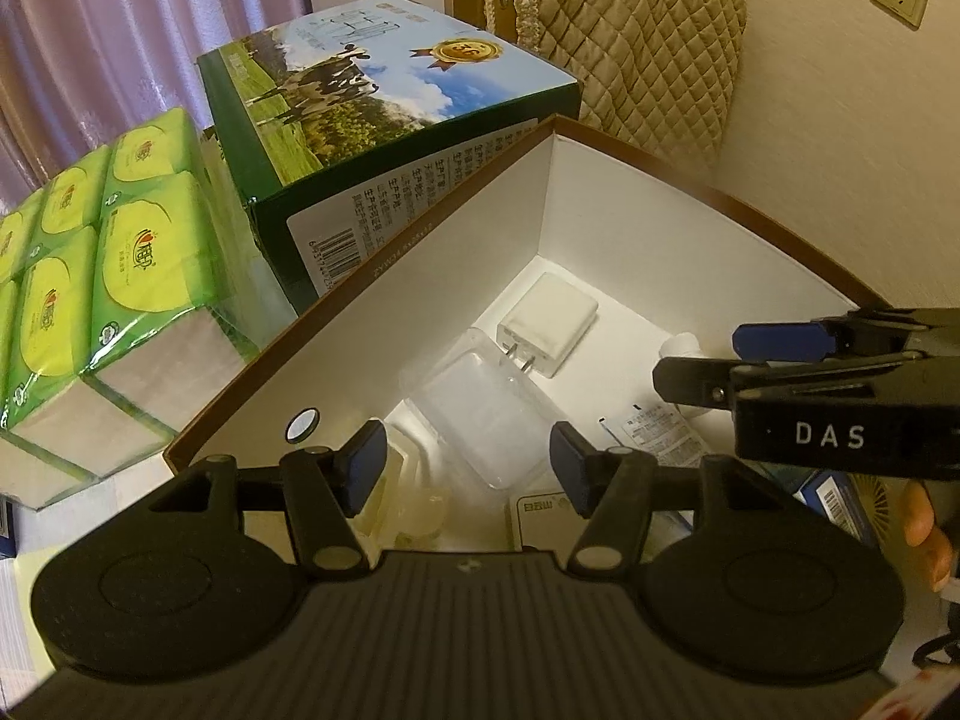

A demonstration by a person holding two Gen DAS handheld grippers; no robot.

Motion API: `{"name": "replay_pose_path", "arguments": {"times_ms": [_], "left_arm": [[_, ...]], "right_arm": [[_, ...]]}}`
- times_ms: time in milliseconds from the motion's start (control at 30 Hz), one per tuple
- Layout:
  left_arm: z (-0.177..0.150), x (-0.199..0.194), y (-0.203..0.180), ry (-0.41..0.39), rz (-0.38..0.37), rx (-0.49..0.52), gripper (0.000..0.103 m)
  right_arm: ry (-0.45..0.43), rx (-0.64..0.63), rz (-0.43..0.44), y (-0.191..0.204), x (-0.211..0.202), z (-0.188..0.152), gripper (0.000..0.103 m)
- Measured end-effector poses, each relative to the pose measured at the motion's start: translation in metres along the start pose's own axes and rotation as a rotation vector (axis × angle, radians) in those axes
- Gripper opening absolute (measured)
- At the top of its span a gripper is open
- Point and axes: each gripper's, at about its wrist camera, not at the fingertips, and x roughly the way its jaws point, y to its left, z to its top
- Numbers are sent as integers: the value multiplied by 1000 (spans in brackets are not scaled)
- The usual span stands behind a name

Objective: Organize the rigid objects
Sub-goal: 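Withdraw both tools from the box back over the mat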

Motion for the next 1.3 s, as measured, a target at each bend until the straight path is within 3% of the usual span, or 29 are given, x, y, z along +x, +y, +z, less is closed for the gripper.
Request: {"name": "replay_pose_path", "arguments": {"times_ms": [467, 1033, 1300], "left_arm": [[-2, -8, -3, -8, -3, 1, 57], [-18, -50, -15, -56, -3, -6, 60], [-36, -81, -22, -89, 9, -40, 62]], "right_arm": [[4, -12, -3, 1, -8, -6, 58], [-6, -20, -18, 3, -43, -18, 59], [-22, -13, -25, 3, -73, -33, 69]]}}
